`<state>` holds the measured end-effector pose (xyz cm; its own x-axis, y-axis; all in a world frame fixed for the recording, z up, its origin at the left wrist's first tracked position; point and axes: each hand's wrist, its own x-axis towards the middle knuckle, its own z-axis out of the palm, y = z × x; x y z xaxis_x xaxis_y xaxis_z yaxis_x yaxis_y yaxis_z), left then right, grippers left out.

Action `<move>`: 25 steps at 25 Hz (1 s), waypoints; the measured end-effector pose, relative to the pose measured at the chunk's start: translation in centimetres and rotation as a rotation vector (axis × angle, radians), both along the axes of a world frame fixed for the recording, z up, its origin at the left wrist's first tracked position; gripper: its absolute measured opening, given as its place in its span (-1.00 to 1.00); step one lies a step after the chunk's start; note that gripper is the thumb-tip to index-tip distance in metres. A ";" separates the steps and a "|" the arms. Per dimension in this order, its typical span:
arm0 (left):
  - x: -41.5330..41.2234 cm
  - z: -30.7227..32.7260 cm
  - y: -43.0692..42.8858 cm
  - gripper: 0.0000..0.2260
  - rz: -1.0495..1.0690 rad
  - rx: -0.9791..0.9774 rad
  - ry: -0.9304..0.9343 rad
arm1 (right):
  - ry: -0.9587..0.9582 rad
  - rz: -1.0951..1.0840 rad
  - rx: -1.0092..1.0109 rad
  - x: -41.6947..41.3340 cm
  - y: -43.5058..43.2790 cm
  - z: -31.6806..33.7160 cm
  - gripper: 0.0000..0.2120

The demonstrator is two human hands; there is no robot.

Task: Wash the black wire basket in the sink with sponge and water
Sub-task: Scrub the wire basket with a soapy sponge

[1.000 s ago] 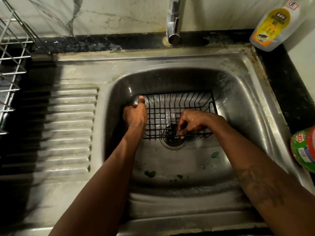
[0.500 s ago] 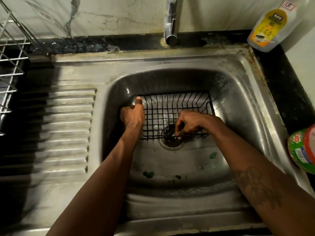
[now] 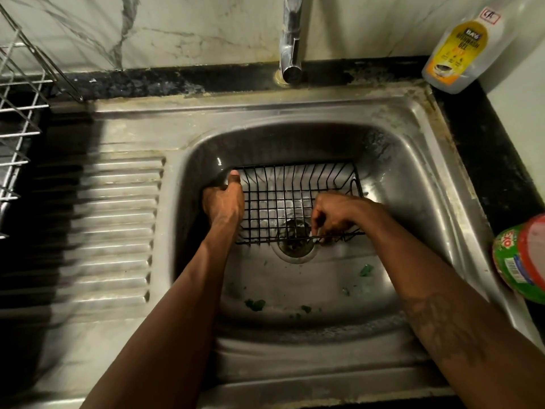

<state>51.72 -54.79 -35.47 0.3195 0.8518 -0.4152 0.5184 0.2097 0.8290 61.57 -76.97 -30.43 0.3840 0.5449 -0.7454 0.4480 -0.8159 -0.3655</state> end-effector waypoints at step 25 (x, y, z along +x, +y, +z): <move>-0.3 -0.2 0.6 -0.24 0.049 -0.003 0.049 | -0.471 0.060 -0.260 -1.5 1.8 0.9 -0.87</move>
<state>51.42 -54.16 -35.71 0.2568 0.8647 -0.4317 0.5475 0.2379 0.8023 60.09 -75.19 -29.56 0.6833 0.3966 -0.6131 0.5633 -0.8206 0.0969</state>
